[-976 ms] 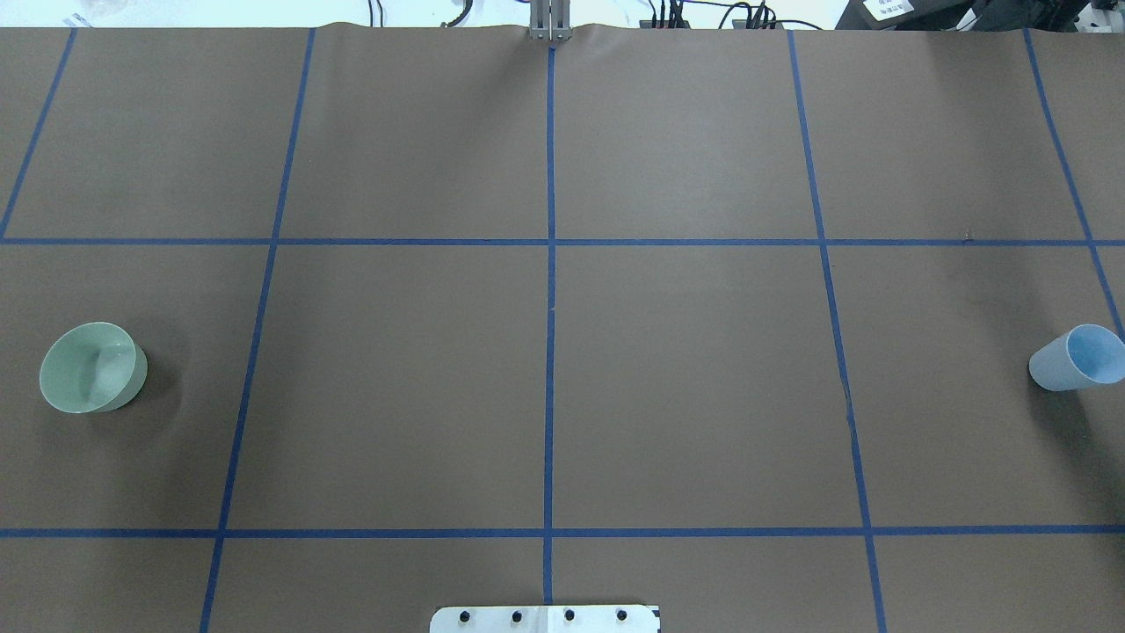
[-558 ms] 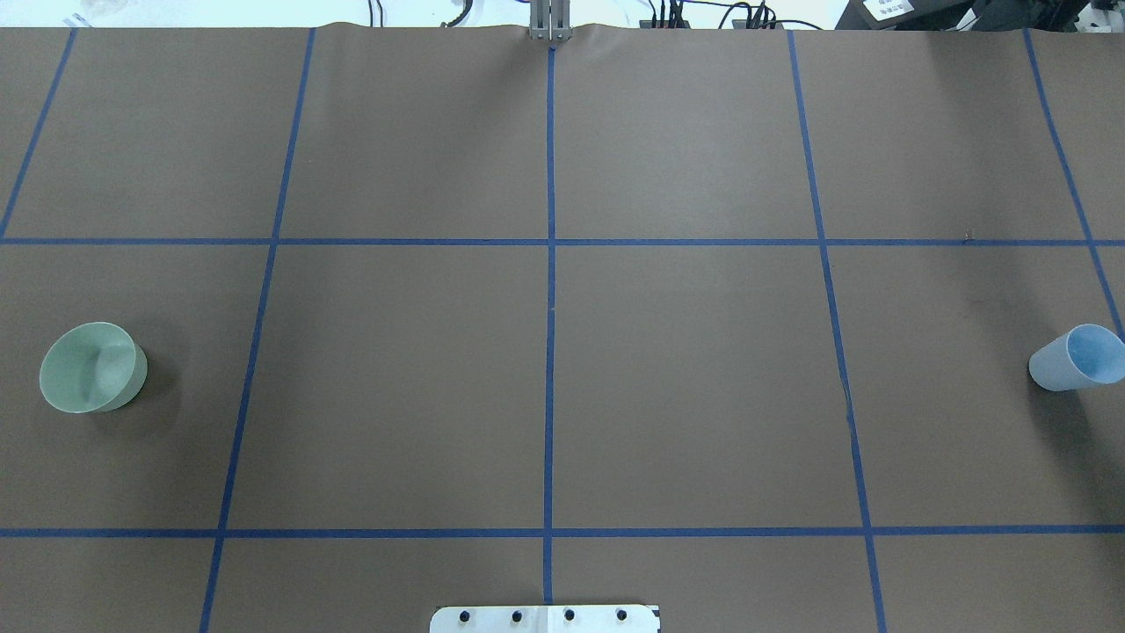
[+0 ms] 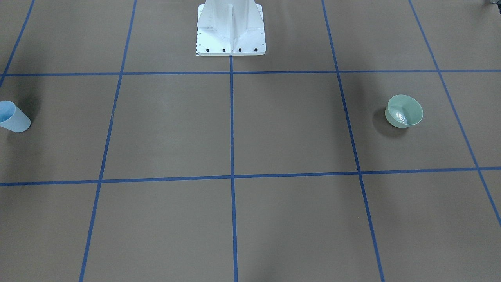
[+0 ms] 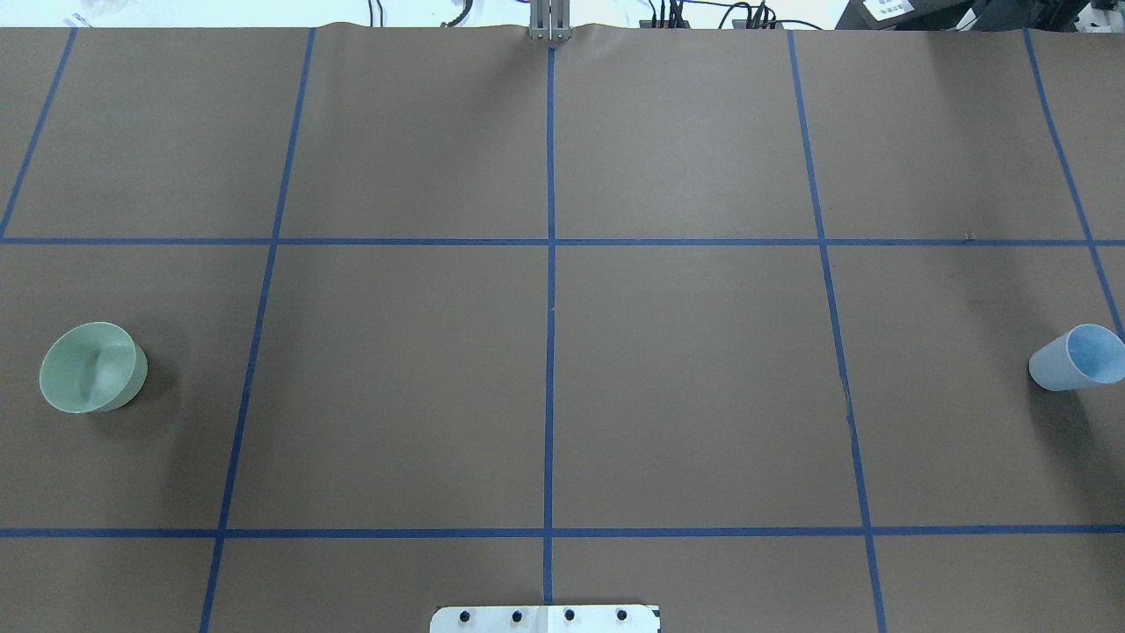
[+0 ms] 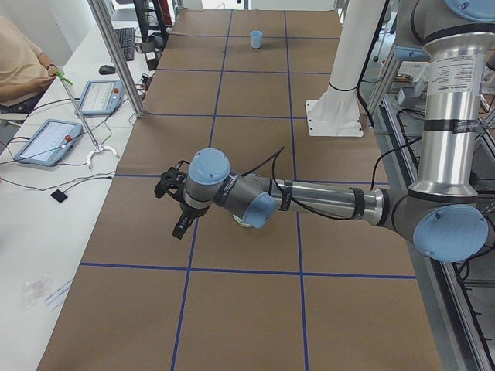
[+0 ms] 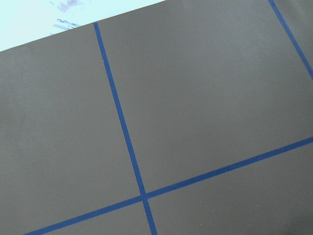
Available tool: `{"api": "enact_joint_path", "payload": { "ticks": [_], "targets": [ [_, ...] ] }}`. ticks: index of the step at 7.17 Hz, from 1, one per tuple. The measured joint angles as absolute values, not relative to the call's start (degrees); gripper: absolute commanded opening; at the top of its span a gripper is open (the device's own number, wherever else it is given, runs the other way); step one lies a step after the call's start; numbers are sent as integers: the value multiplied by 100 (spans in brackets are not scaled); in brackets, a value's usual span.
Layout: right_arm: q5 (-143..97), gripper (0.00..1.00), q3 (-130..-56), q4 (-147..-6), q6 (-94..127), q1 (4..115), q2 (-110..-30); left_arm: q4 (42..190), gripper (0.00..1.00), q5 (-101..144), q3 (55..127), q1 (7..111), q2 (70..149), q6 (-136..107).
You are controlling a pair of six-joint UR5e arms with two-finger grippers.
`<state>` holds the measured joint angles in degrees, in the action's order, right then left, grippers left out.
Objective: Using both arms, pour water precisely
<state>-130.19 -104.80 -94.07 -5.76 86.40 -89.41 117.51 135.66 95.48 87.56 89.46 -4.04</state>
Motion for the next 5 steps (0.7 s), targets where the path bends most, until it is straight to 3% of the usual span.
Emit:
{"api": "enact_joint_path", "payload": {
  "ticks": [5],
  "targets": [
    [-13008,100,-10491,-9404,-559,8640,-8965,13626,100,13220,9539,7377,7881,-3144]
  ]
}}
